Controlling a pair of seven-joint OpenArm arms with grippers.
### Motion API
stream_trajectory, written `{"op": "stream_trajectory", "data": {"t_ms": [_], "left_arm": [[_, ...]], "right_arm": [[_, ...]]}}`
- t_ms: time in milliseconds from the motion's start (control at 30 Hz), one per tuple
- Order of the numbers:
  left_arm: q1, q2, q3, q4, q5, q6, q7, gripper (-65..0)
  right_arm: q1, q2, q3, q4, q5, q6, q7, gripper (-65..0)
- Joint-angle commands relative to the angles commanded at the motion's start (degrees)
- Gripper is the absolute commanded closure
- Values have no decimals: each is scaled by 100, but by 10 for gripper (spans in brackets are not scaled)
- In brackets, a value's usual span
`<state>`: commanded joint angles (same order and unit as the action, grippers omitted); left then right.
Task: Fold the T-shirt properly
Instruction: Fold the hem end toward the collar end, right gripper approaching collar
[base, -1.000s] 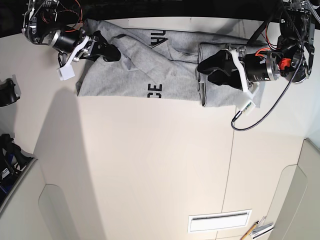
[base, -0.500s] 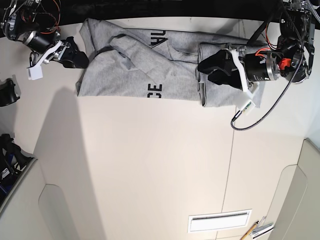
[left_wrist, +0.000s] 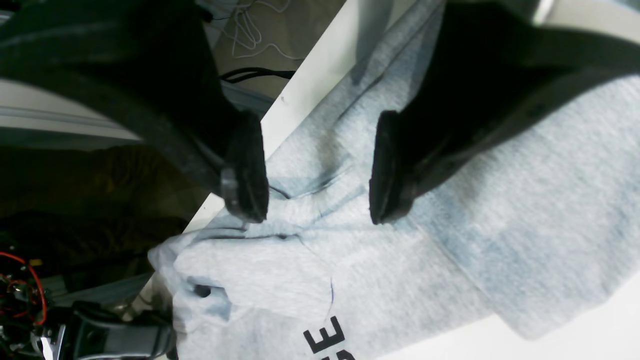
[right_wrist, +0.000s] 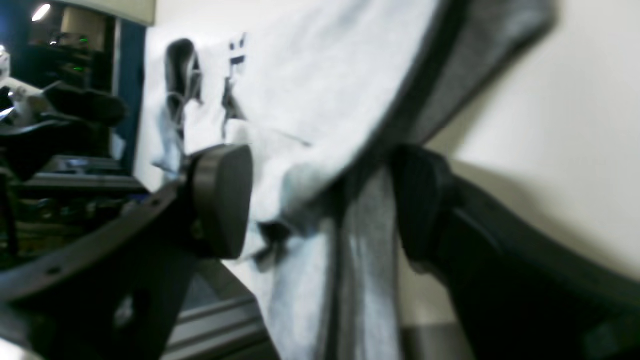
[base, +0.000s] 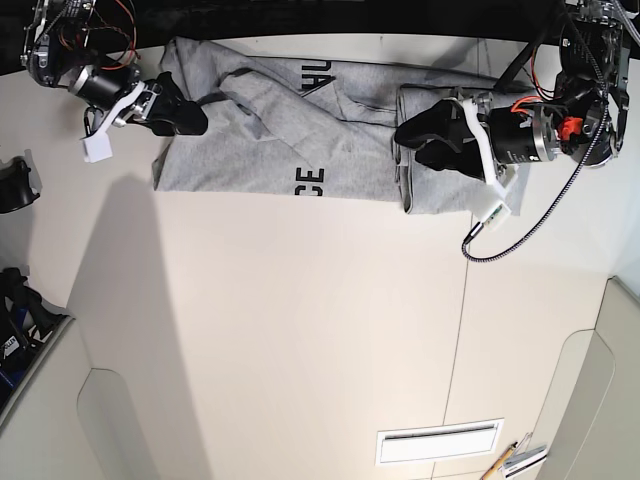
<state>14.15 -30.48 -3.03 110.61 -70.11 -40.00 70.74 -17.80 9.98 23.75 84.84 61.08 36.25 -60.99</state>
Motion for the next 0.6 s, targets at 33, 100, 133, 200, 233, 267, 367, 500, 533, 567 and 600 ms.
{"op": "stream_trajectory", "data": {"t_ms": [33,100,133,200,233,267,367,500,533,567,600], "left_arm": [[0,0,0,0,0,0,0,-361],[0,0,0,0,0,0,0,-361],[0,0,0,0,0,0,0,-361],[0,0,0,0,2,0,0,-361],[0,0,0,0,2,0,0,-361],[-2,0,0,0,2,0,0,-361],[-2,-2,0,0,4,0,0,-361],[-4,-2,-13,2,4,0,0,-361],[-2,-2,-22,2,4,0,0,-361],[-2,-2,-42,2,4,0,0,-361],[-2,-2,-79,2,11,0,0,-361]], "right_arm": [[2,-55,-57,0,2,0,-35,-441],[0,-151,-153,0,2,0,-35,-441],[0,-173,-208,0,9,0,-31,-441],[17,-192,-308,0,17,0,-31,-441],[24,-201,-345,0,15,0,-26,-441],[33,-227,-352,0,-26,0,-20,-441],[85,-254,-354,0,-103,-2,50,-438],[205,-254,-358,0,-398,-2,120,-224],[223,-254,-358,0,-409,-2,122,-136],[225,-254,-358,0,-404,-2,146,-66],[238,-254,-358,0,-411,-2,181,-17]]}}
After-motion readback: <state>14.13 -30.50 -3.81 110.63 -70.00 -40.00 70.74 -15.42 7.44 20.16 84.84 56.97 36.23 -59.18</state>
